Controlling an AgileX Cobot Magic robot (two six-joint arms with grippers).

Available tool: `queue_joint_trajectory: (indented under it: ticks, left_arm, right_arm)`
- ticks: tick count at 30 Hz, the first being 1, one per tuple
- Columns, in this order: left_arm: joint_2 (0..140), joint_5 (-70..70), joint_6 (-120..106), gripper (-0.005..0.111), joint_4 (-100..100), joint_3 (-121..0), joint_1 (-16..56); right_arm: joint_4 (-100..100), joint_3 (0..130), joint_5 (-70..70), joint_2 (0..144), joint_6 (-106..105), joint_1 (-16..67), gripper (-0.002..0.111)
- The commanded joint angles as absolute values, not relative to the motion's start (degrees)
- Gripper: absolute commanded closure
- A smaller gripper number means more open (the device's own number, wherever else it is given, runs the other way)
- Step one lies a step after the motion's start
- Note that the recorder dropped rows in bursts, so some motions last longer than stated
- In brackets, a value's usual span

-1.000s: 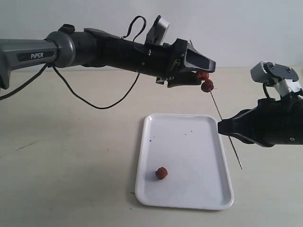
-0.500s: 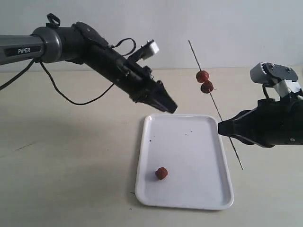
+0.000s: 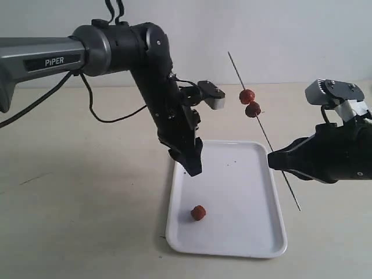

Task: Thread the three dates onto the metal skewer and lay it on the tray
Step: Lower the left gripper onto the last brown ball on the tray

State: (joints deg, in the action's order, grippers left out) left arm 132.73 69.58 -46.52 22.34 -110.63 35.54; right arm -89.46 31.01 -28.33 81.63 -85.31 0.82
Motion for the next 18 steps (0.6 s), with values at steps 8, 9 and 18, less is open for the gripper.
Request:
queue_joint_trajectory:
  ticks: [8, 9, 18]
  left_arm:
    - [130.00, 69.96, -62.43, 0.061, 8.15, -104.54, 46.75]
    - [130.00, 69.96, -62.99, 0.061, 7.38, -103.68, 47.12]
    - [129.91, 69.96, -64.69, 0.061, 1.04, -102.66, 49.14]
  right_arm:
    - [-86.37, 31.18, -18.28, 81.48, -79.96, 0.69, 0.108]
    - [-86.28, 31.18, -17.02, 81.48, -79.35, 0.69, 0.108]
    - [-85.94, 31.18, -13.24, 81.48, -79.25, 0.69, 0.108]
